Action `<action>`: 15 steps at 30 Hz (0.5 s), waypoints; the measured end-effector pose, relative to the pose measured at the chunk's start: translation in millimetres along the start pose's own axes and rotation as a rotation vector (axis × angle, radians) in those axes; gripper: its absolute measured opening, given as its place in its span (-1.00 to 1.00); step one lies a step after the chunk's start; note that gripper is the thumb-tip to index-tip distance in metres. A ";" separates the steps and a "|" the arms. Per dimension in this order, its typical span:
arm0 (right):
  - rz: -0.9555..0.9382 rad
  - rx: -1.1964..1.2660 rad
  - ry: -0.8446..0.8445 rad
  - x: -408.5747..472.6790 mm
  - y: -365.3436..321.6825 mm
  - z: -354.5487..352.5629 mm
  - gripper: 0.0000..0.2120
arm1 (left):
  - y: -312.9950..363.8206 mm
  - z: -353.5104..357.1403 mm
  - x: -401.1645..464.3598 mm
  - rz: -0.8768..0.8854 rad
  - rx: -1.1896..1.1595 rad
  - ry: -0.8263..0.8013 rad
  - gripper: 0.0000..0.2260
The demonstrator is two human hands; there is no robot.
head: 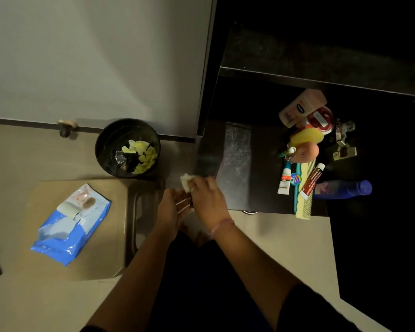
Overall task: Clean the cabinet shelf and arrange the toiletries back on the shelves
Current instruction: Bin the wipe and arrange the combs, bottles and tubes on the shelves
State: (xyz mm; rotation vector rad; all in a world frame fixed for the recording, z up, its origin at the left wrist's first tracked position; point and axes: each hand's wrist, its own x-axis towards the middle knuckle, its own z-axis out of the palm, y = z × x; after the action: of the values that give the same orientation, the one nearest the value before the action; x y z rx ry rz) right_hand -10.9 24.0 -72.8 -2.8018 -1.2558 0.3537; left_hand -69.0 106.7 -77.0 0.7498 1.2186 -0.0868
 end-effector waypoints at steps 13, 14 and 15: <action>0.576 0.107 0.178 100.6 136.8 -90.2 -0.73 | -4.6 9.0 11.6 0.057 0.170 0.041 -0.84; 0.595 0.065 0.116 109.3 144.2 -89.9 -0.72 | -5.2 9.1 12.0 0.055 0.178 0.043 -0.84; 0.599 0.030 0.079 114.5 146.8 -88.0 -0.72 | -5.5 8.4 12.0 0.045 0.182 0.043 -0.84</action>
State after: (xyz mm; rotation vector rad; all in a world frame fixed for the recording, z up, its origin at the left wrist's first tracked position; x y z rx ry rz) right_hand 190.2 14.8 -29.0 -3.0688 -0.3663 0.2717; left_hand -60.1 101.6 -88.9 0.9409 1.2451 -0.1467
